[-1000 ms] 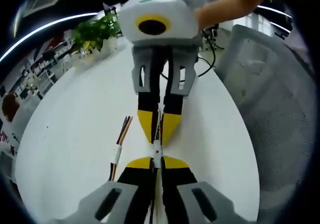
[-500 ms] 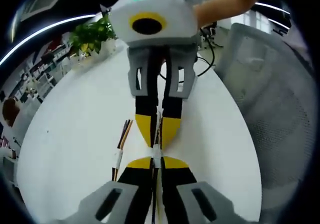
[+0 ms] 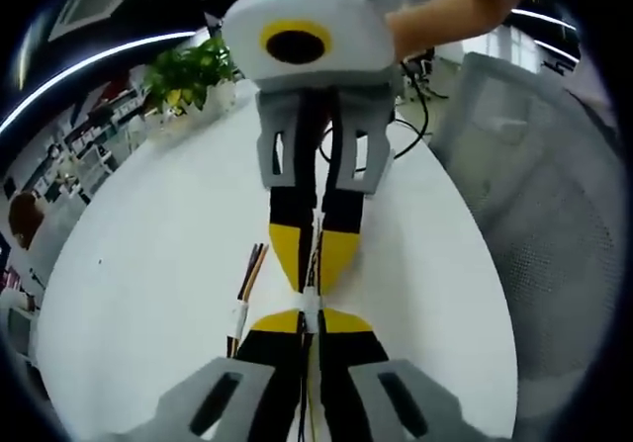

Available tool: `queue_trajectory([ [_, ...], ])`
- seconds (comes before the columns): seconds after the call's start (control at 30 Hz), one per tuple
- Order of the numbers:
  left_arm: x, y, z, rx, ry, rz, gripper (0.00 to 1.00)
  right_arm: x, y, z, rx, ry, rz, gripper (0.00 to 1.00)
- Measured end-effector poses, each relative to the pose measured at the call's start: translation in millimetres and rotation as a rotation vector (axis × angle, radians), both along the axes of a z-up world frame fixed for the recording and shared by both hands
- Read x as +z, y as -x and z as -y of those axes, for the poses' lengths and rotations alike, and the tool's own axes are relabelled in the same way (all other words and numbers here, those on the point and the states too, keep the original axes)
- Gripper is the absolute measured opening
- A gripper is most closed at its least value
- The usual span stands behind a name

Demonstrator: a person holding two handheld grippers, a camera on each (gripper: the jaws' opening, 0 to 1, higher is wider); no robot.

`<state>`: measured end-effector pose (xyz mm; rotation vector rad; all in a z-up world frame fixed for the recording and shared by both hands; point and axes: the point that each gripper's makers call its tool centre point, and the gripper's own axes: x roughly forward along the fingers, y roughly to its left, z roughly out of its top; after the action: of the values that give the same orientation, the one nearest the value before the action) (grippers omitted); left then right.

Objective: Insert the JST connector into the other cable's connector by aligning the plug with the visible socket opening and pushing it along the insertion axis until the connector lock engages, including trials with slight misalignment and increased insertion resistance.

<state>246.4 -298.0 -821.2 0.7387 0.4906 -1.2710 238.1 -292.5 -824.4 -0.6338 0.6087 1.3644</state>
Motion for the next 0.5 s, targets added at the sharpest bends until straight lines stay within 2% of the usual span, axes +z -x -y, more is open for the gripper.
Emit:
queue_trajectory([
  [0.27,-1.7,5.2,-4.4,0.008,-0.014,-0.019,0.0,-6.7,-0.1,-5.1,0.011,0.012,-0.007,0.02],
  [0.5,0.6,-1.1,-8.2,0.028,-0.006,-0.012,0.0,-3.5,-6.7,-9.7,0.007,0.009,0.01,0.02],
])
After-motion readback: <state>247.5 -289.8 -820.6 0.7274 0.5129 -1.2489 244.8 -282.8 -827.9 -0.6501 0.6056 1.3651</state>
